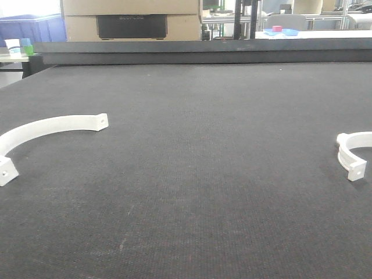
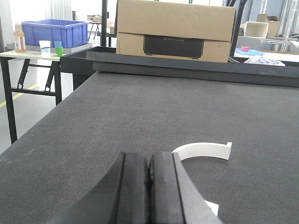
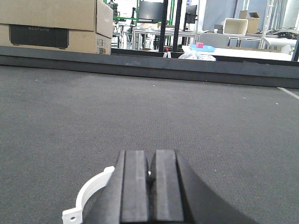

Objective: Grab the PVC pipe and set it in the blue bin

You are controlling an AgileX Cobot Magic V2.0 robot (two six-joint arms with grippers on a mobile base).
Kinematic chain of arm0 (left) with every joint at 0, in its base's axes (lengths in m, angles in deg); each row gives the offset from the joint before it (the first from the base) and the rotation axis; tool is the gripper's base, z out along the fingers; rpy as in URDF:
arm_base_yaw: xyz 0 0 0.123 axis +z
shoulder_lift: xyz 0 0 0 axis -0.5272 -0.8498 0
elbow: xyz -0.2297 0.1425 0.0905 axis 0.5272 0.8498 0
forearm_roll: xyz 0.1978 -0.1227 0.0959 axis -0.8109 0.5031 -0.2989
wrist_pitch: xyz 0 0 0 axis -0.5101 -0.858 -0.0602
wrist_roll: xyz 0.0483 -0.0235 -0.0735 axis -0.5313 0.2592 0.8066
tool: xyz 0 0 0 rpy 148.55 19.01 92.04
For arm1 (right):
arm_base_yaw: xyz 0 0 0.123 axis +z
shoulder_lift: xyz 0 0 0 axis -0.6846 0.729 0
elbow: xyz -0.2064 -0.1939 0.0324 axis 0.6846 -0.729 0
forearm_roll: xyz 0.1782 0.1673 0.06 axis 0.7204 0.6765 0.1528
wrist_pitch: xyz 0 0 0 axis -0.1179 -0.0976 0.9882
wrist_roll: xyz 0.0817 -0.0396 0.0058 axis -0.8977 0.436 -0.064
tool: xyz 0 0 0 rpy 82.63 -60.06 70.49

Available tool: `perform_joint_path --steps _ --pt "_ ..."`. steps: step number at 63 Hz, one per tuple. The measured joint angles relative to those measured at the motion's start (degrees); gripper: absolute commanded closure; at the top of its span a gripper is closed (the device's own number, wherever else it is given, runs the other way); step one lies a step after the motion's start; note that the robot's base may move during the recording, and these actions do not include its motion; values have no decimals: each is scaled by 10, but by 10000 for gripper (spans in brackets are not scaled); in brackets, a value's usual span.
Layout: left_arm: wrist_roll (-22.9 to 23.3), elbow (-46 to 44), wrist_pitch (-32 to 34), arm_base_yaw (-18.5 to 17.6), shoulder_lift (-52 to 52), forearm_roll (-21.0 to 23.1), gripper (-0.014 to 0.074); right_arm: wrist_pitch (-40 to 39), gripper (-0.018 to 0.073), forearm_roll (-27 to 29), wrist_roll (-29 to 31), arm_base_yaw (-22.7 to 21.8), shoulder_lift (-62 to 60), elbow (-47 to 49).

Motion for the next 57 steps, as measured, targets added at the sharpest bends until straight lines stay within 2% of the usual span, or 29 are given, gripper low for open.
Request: perform_joint_path --steps 40,50,57 --pt "0 0 0 0 0 0 707 0 727 0 0 0 0 0" --pt "0 0 0 0 0 -38 707 0 727 -10 0 0 0 0" --pt "0 0 0 0 0 -46 707 0 727 -28 0 0 0 0"
